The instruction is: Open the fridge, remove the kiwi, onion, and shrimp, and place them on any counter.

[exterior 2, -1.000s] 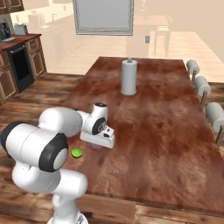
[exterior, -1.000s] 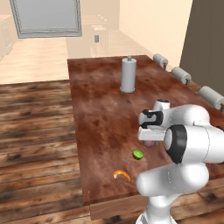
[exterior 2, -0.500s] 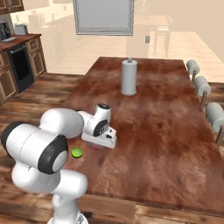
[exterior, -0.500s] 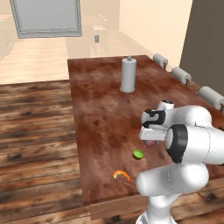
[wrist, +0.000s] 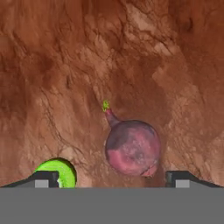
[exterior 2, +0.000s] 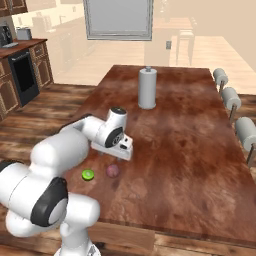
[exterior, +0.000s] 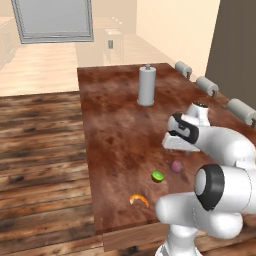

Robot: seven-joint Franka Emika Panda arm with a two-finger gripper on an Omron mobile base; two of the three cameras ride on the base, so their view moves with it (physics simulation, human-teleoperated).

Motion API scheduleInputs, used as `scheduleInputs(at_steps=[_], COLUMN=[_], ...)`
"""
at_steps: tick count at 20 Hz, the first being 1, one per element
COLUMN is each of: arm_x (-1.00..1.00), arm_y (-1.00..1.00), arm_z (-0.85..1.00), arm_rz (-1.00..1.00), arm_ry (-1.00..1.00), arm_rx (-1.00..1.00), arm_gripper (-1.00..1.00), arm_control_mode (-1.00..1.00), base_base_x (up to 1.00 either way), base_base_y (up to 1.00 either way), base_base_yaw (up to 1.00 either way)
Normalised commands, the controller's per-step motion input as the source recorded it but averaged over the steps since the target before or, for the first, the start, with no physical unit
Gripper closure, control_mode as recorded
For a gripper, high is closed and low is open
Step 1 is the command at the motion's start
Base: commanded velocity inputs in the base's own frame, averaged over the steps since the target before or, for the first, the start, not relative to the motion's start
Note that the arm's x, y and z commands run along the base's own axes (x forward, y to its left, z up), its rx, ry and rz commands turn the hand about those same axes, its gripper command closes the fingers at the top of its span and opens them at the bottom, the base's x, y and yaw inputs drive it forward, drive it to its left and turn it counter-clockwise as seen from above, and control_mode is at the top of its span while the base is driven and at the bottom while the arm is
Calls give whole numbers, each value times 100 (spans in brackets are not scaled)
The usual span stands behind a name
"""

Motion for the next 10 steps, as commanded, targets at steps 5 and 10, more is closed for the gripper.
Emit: scheduleInputs(at_steps=[5, 10], arm_x=[-14, -29], arm_y=[0, 6], arm_z=[99, 100], arm_rz=[0, 0], arm_ry=[-11, -12], arm_rx=[0, 0], arm_gripper=[-100, -100], arm_control_mode=[-100, -100], base_base_x=[0, 0], base_base_y=[0, 0], base_base_yaw=[0, 0])
